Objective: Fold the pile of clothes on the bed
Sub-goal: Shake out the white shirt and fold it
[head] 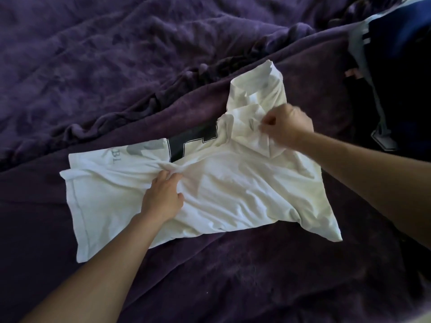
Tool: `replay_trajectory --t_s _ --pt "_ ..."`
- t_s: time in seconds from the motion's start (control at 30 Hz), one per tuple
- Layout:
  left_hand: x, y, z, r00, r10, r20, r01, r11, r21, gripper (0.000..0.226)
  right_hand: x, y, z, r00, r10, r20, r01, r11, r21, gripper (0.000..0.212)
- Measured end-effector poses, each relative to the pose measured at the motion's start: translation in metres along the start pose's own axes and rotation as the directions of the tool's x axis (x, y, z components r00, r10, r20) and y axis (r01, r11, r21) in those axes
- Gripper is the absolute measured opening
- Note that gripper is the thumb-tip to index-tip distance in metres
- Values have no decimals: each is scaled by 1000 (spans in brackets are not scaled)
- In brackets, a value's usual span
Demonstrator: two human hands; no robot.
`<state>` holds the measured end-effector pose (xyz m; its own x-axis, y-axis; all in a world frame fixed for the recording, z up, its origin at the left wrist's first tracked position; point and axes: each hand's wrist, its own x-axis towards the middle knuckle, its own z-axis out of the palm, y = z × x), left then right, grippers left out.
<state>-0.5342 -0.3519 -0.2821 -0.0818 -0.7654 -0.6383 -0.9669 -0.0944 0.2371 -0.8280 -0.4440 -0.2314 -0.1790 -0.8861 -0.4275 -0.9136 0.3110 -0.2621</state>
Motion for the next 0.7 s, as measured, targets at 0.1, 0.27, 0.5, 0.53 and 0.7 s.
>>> replay_trajectory --t_s 0.1,0.27,0.5,0.53,0.7 --pt "0 -3 -2 998 -6 -62 6 1000 4 51 40 -9 -35 964 57 -261 -8 983 185 23" --pt "3 -17 -13 968 -14 -251 16 1000 7 54 82 -2 -82 908 142 -394 -65 977 204 30" --pt "16 -59 -40 910 -72 -408 127 986 109 50 8 35 -3 990 73 -124 -48 980 193 59" --pt "19 -66 -46 919 -102 -382 172 973 154 47 9 38 3 981 109 -162 -75 976 205 49" --pt "23 -102 -72 917 -170 -361 272 929 252 12 37 39 -14 888 201 -414 -73 950 304 41"
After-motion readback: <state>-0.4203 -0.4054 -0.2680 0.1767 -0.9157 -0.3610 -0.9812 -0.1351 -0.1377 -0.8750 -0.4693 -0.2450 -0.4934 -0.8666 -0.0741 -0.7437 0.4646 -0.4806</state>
